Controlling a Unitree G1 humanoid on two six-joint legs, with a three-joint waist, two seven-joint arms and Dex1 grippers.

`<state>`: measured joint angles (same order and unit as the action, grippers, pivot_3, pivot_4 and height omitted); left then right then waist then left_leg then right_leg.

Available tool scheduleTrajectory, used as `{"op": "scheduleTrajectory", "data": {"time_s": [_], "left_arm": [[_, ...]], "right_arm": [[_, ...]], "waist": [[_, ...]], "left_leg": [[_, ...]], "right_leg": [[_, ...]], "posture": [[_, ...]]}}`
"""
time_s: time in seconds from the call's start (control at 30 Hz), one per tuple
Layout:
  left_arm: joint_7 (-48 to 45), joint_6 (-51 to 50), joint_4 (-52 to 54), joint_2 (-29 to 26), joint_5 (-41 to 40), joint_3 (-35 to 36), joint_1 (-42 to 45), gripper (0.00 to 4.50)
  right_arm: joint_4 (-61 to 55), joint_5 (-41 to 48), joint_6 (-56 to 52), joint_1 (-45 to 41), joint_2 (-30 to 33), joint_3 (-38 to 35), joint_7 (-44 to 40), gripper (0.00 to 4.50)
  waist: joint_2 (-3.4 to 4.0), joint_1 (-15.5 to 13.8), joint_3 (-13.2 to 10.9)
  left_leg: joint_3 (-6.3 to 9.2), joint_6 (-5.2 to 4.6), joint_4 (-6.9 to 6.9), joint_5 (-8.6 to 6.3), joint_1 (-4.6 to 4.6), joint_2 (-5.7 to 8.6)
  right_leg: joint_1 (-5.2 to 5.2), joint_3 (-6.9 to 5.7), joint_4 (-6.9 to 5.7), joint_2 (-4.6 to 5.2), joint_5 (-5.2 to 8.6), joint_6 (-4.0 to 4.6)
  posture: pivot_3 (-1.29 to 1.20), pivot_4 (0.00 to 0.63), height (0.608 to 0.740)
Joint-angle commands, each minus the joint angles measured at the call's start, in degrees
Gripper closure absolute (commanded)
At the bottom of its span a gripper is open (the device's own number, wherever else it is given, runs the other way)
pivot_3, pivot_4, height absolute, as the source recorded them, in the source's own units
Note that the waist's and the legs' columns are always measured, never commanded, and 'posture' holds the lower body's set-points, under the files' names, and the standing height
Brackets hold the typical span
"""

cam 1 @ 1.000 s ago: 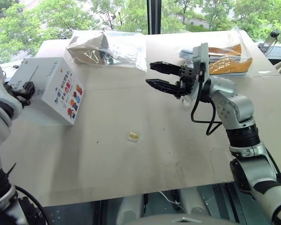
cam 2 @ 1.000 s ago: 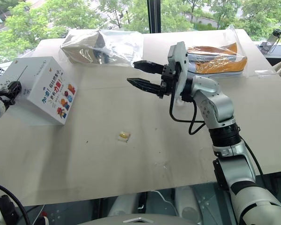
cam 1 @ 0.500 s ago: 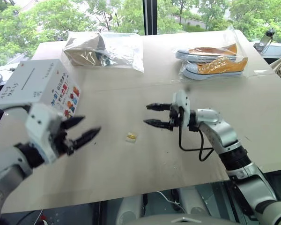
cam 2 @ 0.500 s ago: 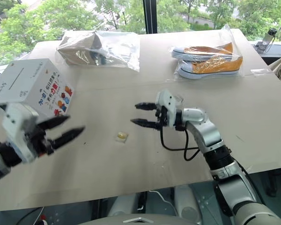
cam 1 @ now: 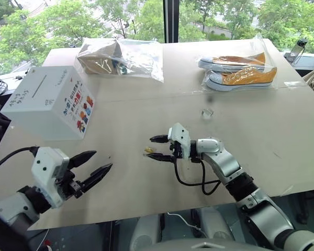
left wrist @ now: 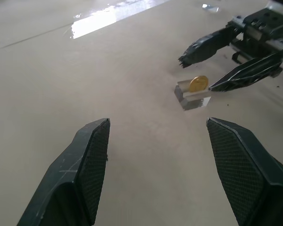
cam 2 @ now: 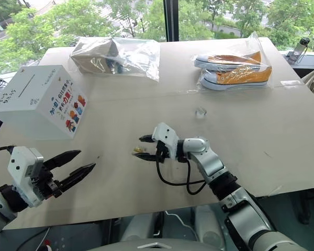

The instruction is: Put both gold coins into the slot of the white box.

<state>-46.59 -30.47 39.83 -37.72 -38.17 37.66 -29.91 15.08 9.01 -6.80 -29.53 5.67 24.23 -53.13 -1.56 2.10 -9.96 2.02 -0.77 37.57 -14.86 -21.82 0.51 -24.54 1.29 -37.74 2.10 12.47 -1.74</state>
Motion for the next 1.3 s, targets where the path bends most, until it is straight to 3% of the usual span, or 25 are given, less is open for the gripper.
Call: {"op": "scheduleTrajectory", "data": {"time_s": [0.03, 0.07, 0.2, 0.23, 0.47, 0.67, 0.87, 1.0, 1.2, 1.23, 1.27, 1.3], "left_arm": [[0.08, 1.65, -0.1, -0.21, 0.66, -0.04, 0.07, 1.15], [0.4, 1.96, -0.49, -0.3, 1.26, -0.25, 0.37, 1.15], [0.72, 2.3, -1.13, -0.18, 1.56, -0.73, 1.05, 1.15], [0.88, 2.26, -1.13, -0.03, 1.43, -0.91, 1.21, 1.15], [2.45, 1.94, -0.92, 2.12, -1.06, -1.76, 3.31, 1.15], [9.61, -0.47, -0.9, 7.9, -11.4, -4.75, 11.99, 1.15], [20.6, -1.08, -0.48, 16.09, -28.02, -9.64, 23.42, 1.15], [26.77, 1.59, -0.97, 21.51, -38.77, -11.9, 28.64, 1.15], [29.83, 4.28, -1.72, 28.32, -43.79, -18.08, 31.1, 1.15], [29.88, 4.55, -1.91, 29.65, -43.51, -19.84, 31.45, 1.58], [29.81, 4.72, -2.04, 30.83, -43.25, -21.42, 31.68, 1.72], [29.8, 4.96, -2.12, 31.62, -42.98, -22.65, 31.76, 2.26]], "right_arm": [[0.18, -0.58, 1.15, -0.45, -0.98, -0.6, 0.76, 2.17], [0.4, -0.73, 1.54, -0.41, -1.08, -0.73, 0.95, 2.44], [0.38, -0.71, 1.87, -0.24, -1.14, -0.85, 0.54, 4.3], [-0.17, -0.33, 1.61, -0.06, -1.01, -0.79, -0.09, 4.42], [-4.78, 5.25, -3.33, 0.04, -2.19, -3.67, -1.34, 4.42], [-11.68, 16.5, -17.8, -2.33, -4.61, -9.91, 0.72, 4.42], [-18.8, 31.02, -34.24, -5.8, -8.57, -17.06, 6.34, 4.42], [-21.63, 39.34, -40.06, -7.75, -12.26, -21.36, 11.55, 4.42], [-22.67, 45.25, -43.26, -8.72, -13.86, -23.75, 15.42, 4.42], [-22.81, 45.64, -43.39, -8.67, -13.76, -23.7, 15.52, 4.5], [-22.96, 46.01, -43.47, -8.59, -13.71, -23.68, 15.56, 4.5], [-23.14, 46.4, -43.56, -8.53, -13.67, -23.67, 15.66, 4.5]], "waist": [[0.01, 0.08, 0.0], [0.01, 0.11, 0.0], [0.0, 0.18, 0.0], [0.01, 0.18, 0.0], [0.01, 0.21, -0.01], [0.01, -0.06, -0.01], [-0.01, -0.11, 0.01], [-0.01, 0.09, 0.0], [-0.01, 0.02, 0.0], [-0.01, 0.03, 0.01], [-0.01, 0.02, 0.01], [-0.01, 0.03, 0.01]], "left_leg": [[0.0, 0.0, 0.0, 0.0, 0.0, -0.01], [-0.01, 0.0, 0.0, 0.0, 0.01, -0.01], [-0.02, 0.0, 0.0, 0.0, 0.01, -0.01], [-0.02, 0.0, 0.0, 0.0, 0.01, -0.01], [-0.01, -0.01, 0.0, 0.0, 0.01, -0.03], [0.05, -0.01, 0.0, 0.0, 0.0, -0.03], [0.13, 0.0, 0.01, 0.0, -0.03, -0.03], [0.15, -0.01, 0.01, -0.01, -0.05, -0.02], [0.14, -0.01, 0.01, -0.01, -0.08, 0.05], [0.13, -0.01, 0.01, -0.01, -0.08, 0.06], [0.12, -0.01, 0.01, -0.01, -0.09, 0.08], [0.12, -0.02, 0.01, -0.01, -0.08, 0.09]], "right_leg": [[0.0, 0.0, 0.0, -0.03, 0.0, -0.01], [0.0, 0.01, -0.01, -0.04, -0.01, -0.02], [0.0, 0.02, -0.01, -0.06, -0.02, -0.03], [0.0, 0.03, -0.01, -0.06, -0.02, -0.04], [0.0, 0.01, -0.01, -0.06, -0.07, -0.13], [0.01, -0.03, -0.01, 0.01, -0.09, -0.14], [0.01, -0.08, -0.03, 0.17, -0.1, -0.14], [-0.01, -0.07, -0.07, 0.2, -0.11, -0.14], [-0.01, -0.09, -0.06, 0.02, -0.11, -0.14], [-0.01, -0.08, -0.05, 0.01, -0.11, -0.14], [-0.01, -0.08, -0.05, 0.0, -0.11, -0.14], [0.01, -0.07, -0.04, -0.06, -0.1, -0.15]], "posture": [[0.0, 0.15, 0.74], [0.0, 0.15, 0.74], [0.0, 0.15, 0.74], [0.0, 0.15, 0.74], [0.0, 0.15, 0.74], [0.0, 0.15, 0.74], [0.0, 0.15, 0.74], [0.0, 0.15, 0.74], [0.0, 0.15, 0.74], [0.0, 0.15, 0.74], [0.0, 0.15, 0.74], [0.0, 0.15, 0.74]]}}
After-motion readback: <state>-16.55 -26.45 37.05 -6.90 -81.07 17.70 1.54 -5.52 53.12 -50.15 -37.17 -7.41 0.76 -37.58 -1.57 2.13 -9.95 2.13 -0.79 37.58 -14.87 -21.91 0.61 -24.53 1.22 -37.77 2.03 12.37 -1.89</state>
